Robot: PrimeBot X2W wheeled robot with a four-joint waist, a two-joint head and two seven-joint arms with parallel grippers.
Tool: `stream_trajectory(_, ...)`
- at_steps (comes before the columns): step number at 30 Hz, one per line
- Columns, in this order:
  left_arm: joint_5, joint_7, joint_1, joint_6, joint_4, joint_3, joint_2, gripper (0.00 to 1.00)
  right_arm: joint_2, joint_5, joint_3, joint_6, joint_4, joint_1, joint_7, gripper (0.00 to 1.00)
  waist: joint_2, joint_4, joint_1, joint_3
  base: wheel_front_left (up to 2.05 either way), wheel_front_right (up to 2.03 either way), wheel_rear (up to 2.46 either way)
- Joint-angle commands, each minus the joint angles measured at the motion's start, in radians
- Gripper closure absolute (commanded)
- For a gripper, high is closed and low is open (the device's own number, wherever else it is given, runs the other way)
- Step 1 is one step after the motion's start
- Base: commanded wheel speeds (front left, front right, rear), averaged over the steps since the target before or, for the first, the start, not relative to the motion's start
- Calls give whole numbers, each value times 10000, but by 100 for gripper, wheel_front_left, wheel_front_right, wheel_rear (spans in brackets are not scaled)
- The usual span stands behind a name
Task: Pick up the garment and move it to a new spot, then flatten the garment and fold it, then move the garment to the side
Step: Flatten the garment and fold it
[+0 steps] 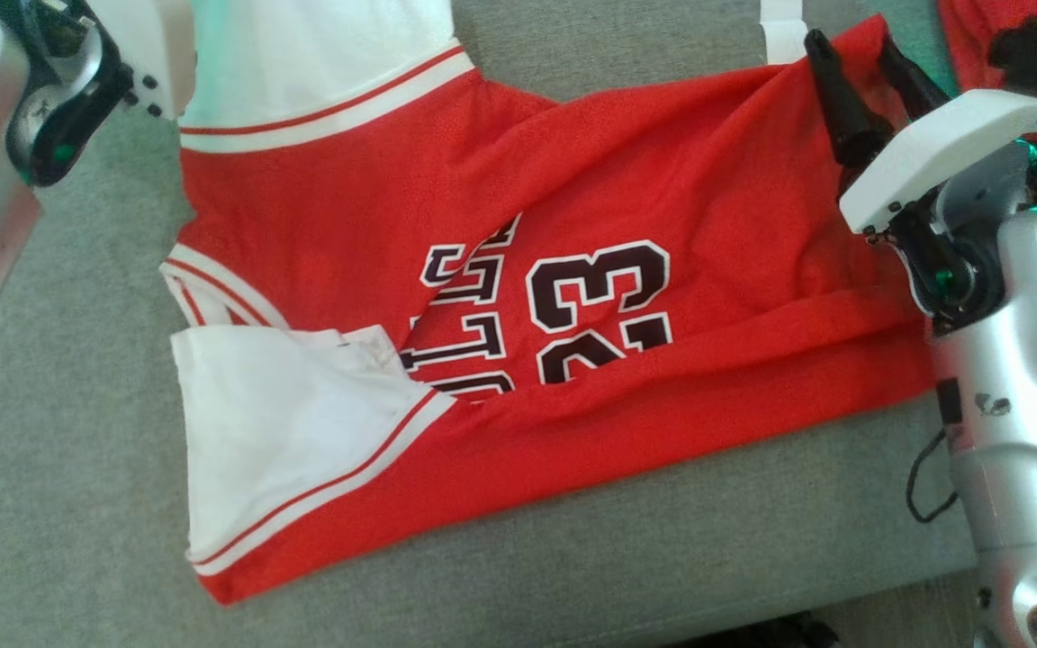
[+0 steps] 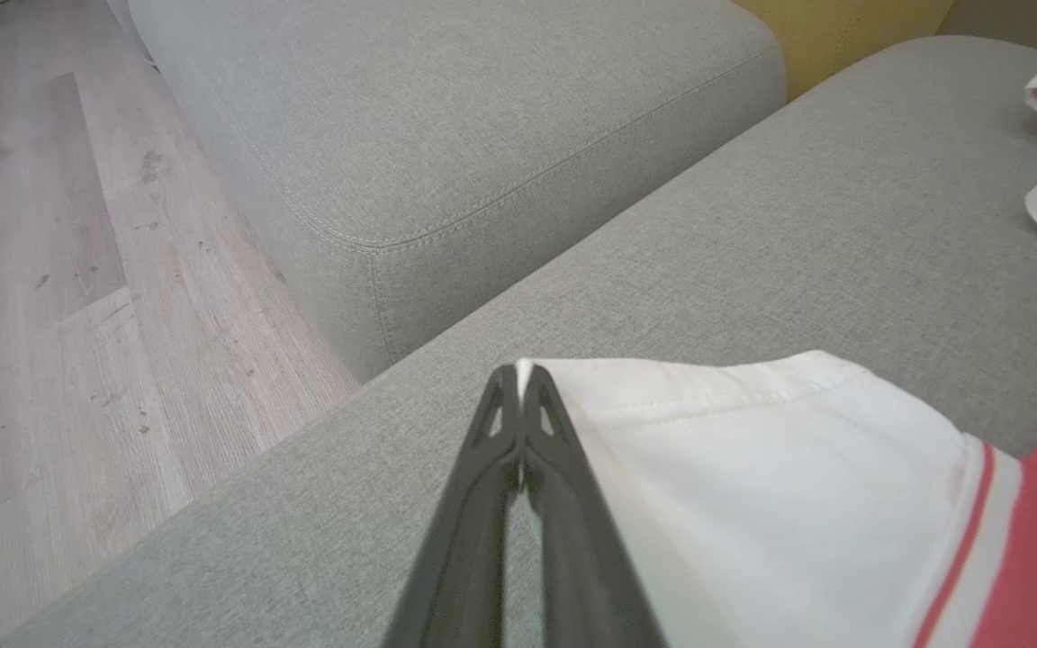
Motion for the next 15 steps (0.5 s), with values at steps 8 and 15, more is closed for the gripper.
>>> stream_trajectory(8, -274, -437, -819, 18, 48, -129, 280, 100, -290, 36, 316, -19, 356, -481, -275, 100, 0, 272, 0, -8, 0, 0, 0)
stream_trajectory(15, -14, -1591, -1088, 17, 581, -277, 322, 100, -658, 353, 332, -19, 434, -929, -644, 100, 0, 620, 0, -50, 0, 0, 0)
